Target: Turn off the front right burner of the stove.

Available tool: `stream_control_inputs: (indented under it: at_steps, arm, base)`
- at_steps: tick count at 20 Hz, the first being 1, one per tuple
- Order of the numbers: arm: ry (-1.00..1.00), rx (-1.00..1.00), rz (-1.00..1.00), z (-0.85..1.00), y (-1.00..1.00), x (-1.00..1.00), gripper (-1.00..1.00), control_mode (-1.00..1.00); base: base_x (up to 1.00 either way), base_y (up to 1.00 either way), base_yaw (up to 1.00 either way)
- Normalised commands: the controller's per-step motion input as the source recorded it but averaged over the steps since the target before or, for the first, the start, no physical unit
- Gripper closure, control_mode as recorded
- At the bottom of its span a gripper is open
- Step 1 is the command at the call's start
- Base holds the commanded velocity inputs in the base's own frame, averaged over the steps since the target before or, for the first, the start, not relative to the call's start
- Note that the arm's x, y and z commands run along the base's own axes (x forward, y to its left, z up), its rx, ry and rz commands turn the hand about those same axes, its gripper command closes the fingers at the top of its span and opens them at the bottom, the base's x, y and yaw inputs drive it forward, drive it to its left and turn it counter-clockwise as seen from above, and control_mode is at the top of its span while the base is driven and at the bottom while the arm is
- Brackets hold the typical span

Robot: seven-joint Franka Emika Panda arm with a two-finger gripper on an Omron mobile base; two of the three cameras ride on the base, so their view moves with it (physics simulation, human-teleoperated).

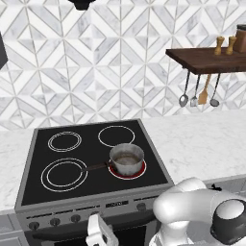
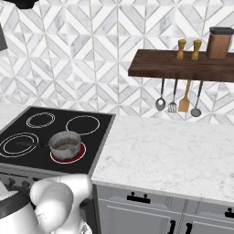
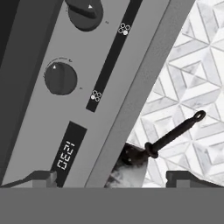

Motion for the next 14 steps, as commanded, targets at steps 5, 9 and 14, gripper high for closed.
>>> stream_control_inputs:
  at_steps: [5, 9, 14]
  arm:
    - [0.0, 0.0, -0.01, -0.08, 0.04, 0.53, -1.0, -1.0]
    - [0.0, 0.0, 0.0, 0.0, 0.03, 0.02, -1.0, -1.0]
    - [-0.03, 0.0, 0.0, -0.26, 0.06, -0.01, -1.0, -1.0]
  base:
    - [0.0, 0.0, 0.0]
    - [0.0, 0.0, 0.0]
    - [0.0, 0.0, 0.0]
